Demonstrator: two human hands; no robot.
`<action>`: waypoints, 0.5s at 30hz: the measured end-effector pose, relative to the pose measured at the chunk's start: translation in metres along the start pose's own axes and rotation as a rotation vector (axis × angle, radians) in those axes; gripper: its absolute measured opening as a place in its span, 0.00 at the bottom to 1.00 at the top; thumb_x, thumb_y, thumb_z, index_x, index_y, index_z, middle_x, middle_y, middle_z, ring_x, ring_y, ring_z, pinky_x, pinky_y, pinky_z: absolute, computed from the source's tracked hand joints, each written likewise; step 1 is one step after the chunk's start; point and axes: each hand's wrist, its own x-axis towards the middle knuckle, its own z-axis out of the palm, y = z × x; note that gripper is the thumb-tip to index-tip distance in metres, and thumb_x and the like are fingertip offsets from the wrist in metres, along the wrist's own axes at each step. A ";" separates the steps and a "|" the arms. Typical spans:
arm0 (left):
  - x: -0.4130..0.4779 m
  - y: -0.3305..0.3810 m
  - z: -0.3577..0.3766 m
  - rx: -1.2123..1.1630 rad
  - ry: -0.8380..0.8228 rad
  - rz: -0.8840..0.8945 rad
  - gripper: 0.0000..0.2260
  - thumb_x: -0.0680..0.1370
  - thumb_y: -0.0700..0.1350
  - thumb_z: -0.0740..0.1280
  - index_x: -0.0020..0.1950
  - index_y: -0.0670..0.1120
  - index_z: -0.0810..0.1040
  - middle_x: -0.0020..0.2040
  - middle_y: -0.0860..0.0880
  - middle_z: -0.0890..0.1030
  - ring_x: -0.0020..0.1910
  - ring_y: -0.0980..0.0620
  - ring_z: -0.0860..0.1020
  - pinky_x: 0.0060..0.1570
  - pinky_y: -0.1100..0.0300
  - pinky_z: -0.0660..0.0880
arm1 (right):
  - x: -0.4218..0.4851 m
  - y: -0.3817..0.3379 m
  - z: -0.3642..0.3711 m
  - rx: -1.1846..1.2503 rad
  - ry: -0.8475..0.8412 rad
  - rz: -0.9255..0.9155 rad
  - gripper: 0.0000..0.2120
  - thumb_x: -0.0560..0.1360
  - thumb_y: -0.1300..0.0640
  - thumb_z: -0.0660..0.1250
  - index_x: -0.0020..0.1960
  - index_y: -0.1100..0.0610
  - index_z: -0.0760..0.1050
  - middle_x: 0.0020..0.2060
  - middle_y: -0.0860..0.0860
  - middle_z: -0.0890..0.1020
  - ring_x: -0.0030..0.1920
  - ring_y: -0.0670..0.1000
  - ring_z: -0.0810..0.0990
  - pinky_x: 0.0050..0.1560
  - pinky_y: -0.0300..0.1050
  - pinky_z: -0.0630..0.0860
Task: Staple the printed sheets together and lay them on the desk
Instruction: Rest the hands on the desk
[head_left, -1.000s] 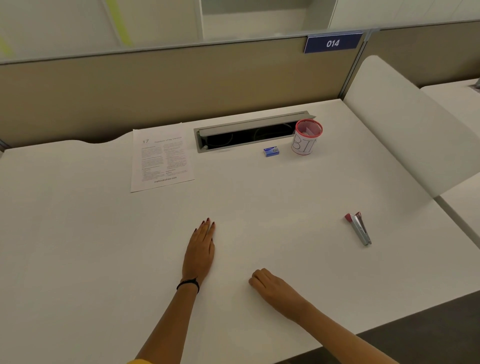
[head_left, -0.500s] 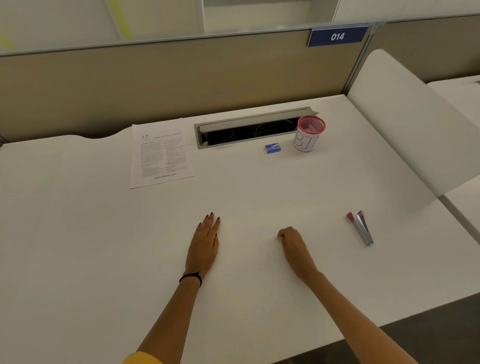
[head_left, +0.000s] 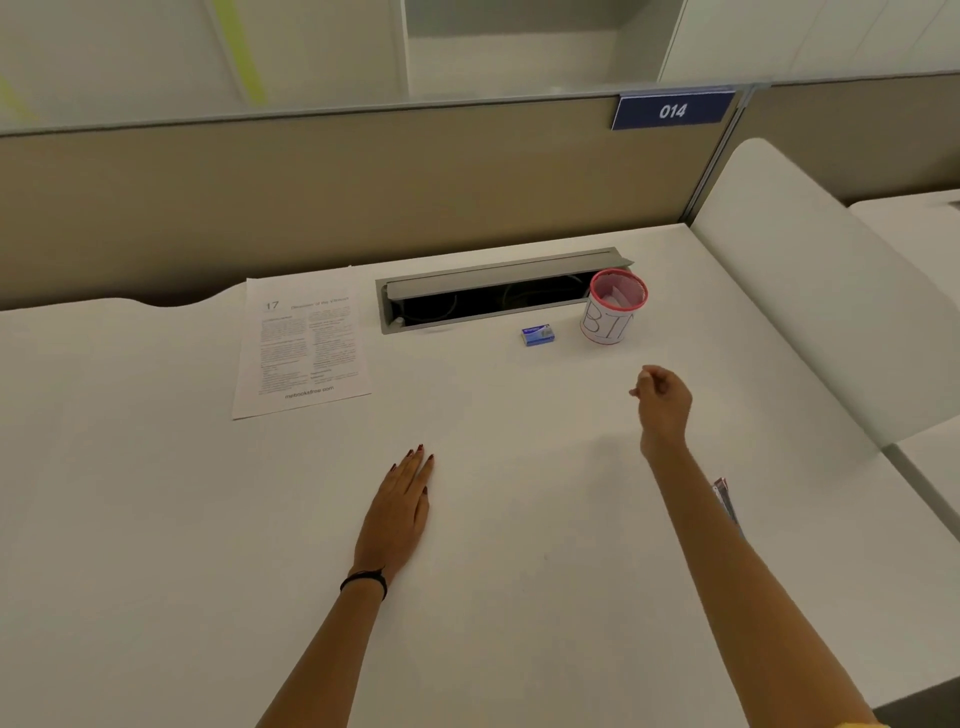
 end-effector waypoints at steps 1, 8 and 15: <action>0.003 -0.001 0.000 -0.002 0.002 0.000 0.24 0.78 0.49 0.42 0.74 0.48 0.55 0.75 0.51 0.56 0.74 0.55 0.54 0.72 0.67 0.39 | 0.012 -0.009 0.003 0.022 0.014 -0.005 0.06 0.77 0.66 0.59 0.46 0.58 0.73 0.34 0.48 0.75 0.25 0.35 0.76 0.33 0.28 0.72; 0.039 -0.006 -0.007 -0.012 0.021 -0.002 0.23 0.79 0.49 0.44 0.74 0.48 0.55 0.74 0.52 0.56 0.73 0.59 0.54 0.71 0.68 0.39 | 0.080 -0.029 0.032 0.063 0.085 -0.009 0.04 0.77 0.65 0.59 0.49 0.60 0.72 0.34 0.48 0.74 0.24 0.36 0.75 0.33 0.28 0.72; 0.059 -0.014 -0.005 0.001 0.030 0.000 0.23 0.79 0.48 0.44 0.74 0.48 0.56 0.75 0.53 0.56 0.73 0.59 0.53 0.72 0.66 0.41 | 0.121 -0.035 0.058 -0.148 0.067 -0.118 0.09 0.75 0.67 0.60 0.52 0.69 0.75 0.42 0.56 0.77 0.39 0.49 0.77 0.39 0.32 0.74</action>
